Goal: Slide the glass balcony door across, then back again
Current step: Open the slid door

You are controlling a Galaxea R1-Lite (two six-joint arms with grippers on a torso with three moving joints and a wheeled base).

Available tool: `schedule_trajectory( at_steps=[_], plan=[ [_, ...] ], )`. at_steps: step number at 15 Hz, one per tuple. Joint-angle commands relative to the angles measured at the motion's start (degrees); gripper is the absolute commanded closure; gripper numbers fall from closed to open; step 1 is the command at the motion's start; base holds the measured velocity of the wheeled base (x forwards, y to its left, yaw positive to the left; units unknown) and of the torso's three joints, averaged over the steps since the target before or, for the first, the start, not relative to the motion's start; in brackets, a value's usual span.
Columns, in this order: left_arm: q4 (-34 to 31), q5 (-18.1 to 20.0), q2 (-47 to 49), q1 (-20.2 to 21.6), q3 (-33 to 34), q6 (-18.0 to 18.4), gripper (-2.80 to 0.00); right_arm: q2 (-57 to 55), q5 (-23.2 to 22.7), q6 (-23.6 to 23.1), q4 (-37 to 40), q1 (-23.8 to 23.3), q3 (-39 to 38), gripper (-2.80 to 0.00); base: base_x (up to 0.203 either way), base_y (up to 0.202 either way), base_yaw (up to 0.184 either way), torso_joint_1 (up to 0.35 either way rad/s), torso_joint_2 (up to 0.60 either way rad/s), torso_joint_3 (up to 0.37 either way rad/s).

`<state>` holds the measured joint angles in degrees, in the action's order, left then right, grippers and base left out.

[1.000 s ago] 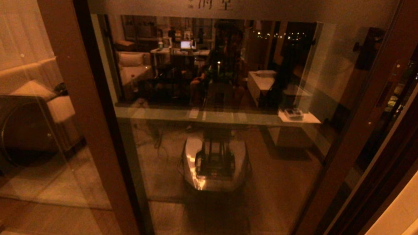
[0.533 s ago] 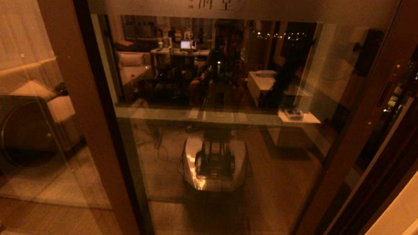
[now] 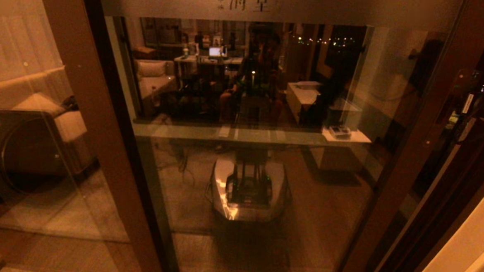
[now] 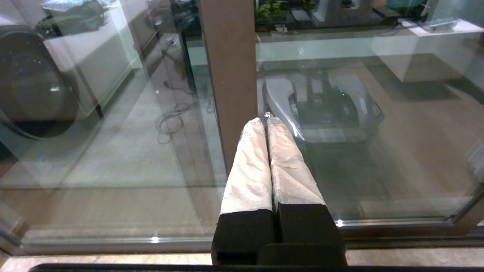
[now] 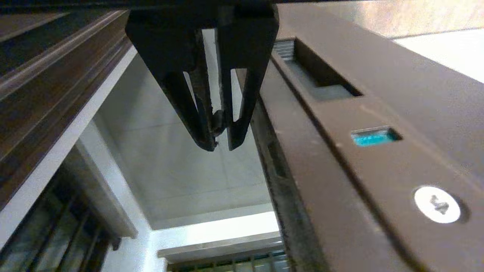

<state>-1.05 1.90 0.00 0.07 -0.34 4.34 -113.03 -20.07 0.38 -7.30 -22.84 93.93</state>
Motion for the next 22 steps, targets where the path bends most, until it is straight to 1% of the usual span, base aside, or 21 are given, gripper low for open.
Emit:
schedule_trajectory(
  at_steps=[1, 4, 15, 22],
  plan=[
    [-0.01, 0.03, 0.00, 0.01, -0.01, -0.01, 0.00, -0.35, -0.26, 0.18, -0.08, 1.69, -0.12, 0.00, 0.000, 0.000, 0.000, 0.000, 0.00, 0.000],
    [-0.09, 0.03, 0.00, 0.01, 0.00, 0.05, 0.00, -0.35, -0.24, 1.47, -1.31, 3.32, -0.14, 0.00, 0.000, 0.000, 0.000, 0.000, 0.00, 0.000],
    [-0.01, 0.03, 0.00, 0.01, -0.01, 0.05, 0.00, -0.20, -0.32, 1.52, -1.40, 4.51, -1.09, 0.00, 0.000, 0.000, 0.000, 0.000, 0.00, 0.000],
    [-0.01, 0.03, 0.00, 0.01, -0.01, 0.05, 0.00, 0.75, -0.40, 1.47, -2.54, 6.17, -3.43, 0.00, 0.000, 0.000, 0.000, 0.000, 0.00, 0.000]
  ],
)
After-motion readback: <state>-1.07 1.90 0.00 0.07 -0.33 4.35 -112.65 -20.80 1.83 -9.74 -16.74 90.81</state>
